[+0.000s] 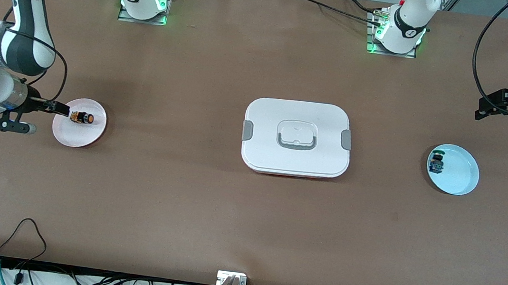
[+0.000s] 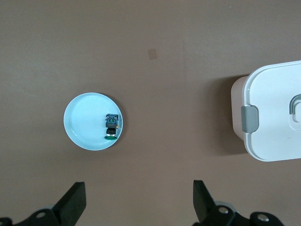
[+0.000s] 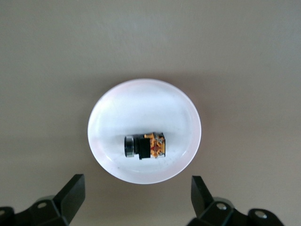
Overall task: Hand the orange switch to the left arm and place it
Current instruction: 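Lower the right gripper over the orange switch on the white plate, then close the right gripper on the orange switch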
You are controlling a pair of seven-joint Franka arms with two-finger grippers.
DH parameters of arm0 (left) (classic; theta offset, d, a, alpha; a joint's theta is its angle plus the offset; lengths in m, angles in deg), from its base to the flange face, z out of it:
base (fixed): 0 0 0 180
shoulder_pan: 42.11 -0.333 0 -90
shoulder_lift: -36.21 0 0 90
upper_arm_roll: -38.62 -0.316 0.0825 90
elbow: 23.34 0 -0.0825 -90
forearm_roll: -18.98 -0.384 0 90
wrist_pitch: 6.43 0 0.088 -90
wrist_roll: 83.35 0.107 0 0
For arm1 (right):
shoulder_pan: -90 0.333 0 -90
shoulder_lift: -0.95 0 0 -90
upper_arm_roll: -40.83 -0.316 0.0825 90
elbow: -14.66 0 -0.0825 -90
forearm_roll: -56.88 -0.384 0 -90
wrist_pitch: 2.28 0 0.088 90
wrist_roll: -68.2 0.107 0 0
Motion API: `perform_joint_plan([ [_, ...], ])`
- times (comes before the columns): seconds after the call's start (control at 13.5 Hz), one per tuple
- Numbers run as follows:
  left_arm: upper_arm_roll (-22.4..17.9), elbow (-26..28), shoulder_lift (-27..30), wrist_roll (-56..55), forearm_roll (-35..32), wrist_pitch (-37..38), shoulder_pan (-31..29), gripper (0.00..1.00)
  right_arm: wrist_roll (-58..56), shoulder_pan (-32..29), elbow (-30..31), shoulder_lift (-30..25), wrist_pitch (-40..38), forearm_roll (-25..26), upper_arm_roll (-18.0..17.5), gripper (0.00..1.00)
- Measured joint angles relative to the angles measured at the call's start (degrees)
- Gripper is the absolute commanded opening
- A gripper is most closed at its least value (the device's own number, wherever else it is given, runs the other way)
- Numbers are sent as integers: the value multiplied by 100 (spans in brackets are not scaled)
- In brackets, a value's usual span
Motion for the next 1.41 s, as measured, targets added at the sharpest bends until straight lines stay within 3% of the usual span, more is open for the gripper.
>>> perform_joint_plan([
  [0.37, -9, 0, -14, 0, 0, -7, -2, 100, -552, 3, 313, 229, 189, -2, -5, 100],
  [0.89, -10, 1, -46, 0, 0, -18, -2, 100, -609, 3, 454, 812, 1341, -3, -7, 100],
  [1.41, -8, 1, -50, 0, 0, -24, -2, 100, -609, -26, 509, 1022, 1555, -6, -8, 100],
])
